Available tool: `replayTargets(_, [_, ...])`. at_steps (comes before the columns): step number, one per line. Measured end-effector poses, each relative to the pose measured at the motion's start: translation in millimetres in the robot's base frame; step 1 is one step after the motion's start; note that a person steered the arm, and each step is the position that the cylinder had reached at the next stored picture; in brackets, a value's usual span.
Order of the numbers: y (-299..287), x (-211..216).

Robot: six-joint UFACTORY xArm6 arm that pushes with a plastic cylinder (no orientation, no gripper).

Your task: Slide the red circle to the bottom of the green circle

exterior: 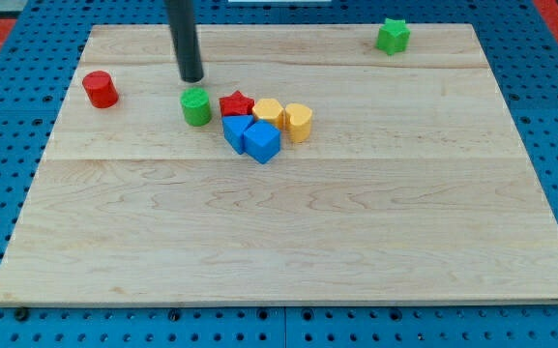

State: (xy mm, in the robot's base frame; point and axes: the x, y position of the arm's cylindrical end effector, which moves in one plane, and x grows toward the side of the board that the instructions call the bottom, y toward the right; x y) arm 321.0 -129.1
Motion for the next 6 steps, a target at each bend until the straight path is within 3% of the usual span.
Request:
replayTargets(1, [29.9, 30.1])
replayTargets(2, [9.1, 21.8])
replayTargets(3, [-60.3, -32.4])
replayTargets(4, [-119.2, -48.3])
replayTargets(5, [-153.6, -10.1])
replayTargets(6, [-95.3, 65.2])
